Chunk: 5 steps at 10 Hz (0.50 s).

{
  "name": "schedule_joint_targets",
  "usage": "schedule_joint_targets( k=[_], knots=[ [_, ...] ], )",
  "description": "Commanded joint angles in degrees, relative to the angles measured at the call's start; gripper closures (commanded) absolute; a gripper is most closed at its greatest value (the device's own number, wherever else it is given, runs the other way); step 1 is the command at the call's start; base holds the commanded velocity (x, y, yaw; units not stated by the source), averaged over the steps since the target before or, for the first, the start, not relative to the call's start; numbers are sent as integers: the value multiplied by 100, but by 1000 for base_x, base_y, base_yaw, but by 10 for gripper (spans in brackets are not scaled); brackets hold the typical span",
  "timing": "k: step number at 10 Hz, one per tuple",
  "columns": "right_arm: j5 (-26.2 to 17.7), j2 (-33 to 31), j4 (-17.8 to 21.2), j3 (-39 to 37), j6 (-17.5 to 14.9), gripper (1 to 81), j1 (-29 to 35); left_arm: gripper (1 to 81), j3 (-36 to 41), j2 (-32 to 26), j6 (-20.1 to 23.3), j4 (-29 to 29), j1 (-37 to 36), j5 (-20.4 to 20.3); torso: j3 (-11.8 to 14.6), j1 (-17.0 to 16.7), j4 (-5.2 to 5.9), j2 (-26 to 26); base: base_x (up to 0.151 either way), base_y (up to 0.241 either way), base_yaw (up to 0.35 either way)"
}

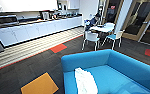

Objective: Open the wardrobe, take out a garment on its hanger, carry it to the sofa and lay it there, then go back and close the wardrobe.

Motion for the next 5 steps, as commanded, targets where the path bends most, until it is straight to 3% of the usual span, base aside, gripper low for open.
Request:
schedule_joint_targets(
  k=[1, 5],
  knots=[
    [-357, 42, -4, 36, -18, 10, 98, 10, 25, -15, 20, 68, -146, 154, 0, 5, 0, 0, 0, 0, 238],
    [-357, 42, -4, 36, -18, 10, 89, 10, 25, 11, 20, 68, -146, 172, 0, 5, 0, 0, 0, 0, 232]
  ],
)
